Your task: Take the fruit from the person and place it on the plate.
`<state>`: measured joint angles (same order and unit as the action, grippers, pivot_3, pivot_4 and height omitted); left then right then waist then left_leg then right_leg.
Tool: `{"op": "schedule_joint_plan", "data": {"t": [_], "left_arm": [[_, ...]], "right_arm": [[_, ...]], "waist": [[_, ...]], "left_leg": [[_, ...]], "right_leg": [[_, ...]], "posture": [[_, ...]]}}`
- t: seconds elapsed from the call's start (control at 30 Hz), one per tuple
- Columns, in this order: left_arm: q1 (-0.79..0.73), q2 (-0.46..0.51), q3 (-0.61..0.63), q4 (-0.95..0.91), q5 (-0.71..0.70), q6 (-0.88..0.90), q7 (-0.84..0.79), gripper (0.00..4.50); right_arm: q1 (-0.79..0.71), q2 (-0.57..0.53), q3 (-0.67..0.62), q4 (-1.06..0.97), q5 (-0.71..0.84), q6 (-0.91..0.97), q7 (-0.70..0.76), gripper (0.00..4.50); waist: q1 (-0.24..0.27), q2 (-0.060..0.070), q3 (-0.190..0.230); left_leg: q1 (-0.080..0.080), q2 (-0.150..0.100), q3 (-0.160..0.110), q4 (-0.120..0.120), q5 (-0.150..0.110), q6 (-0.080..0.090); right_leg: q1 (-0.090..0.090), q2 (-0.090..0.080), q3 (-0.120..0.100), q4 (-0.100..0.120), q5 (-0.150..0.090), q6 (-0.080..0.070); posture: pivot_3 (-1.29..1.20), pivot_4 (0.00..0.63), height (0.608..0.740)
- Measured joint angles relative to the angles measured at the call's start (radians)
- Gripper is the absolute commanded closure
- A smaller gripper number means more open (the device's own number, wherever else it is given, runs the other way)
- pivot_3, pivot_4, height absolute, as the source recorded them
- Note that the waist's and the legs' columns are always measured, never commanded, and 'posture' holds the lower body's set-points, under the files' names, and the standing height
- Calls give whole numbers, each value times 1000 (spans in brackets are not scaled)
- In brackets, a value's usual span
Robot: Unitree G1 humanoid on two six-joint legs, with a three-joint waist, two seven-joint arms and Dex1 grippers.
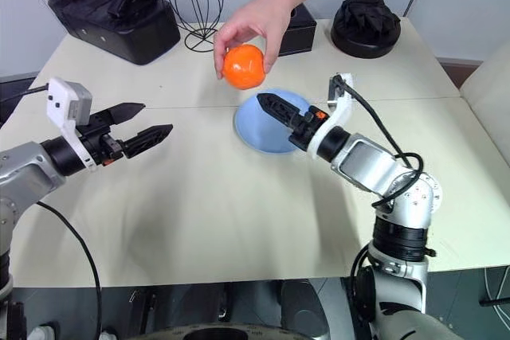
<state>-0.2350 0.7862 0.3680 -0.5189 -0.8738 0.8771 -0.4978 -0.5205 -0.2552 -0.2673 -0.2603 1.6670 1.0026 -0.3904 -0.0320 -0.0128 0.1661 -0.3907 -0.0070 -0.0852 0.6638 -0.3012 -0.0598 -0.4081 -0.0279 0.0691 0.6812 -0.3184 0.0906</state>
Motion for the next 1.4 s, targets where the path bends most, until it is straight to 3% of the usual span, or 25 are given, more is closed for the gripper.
{"op": "schedule_joint_plan", "data": {"t": [0.43,0.87,1.4], "left_arm": [[1,0,2,-14,-3,5,12,38],[3,0,2,-16,-4,6,25,38],[36,0,38,-57,-34,9,57,38]], "right_arm": [[-122,0,74,61,46,-133,-37,0],[-139,29,148,69,73,-159,-34,0],[-220,41,143,223,-82,-164,121,0]], "waist": [[-14,0,0],[-13,0,0],[-13,1,0]], "left_leg": [[0,0,0,-1,0,0],[0,0,0,-1,0,0],[0,0,0,-1,0,0]], "right_leg": [[0,0,0,0,0,0],[-1,0,0,0,0,0],[-1,0,0,0,0,0]], "posture": [[0,150,740],[0,150,740],[0,150,740]]}}
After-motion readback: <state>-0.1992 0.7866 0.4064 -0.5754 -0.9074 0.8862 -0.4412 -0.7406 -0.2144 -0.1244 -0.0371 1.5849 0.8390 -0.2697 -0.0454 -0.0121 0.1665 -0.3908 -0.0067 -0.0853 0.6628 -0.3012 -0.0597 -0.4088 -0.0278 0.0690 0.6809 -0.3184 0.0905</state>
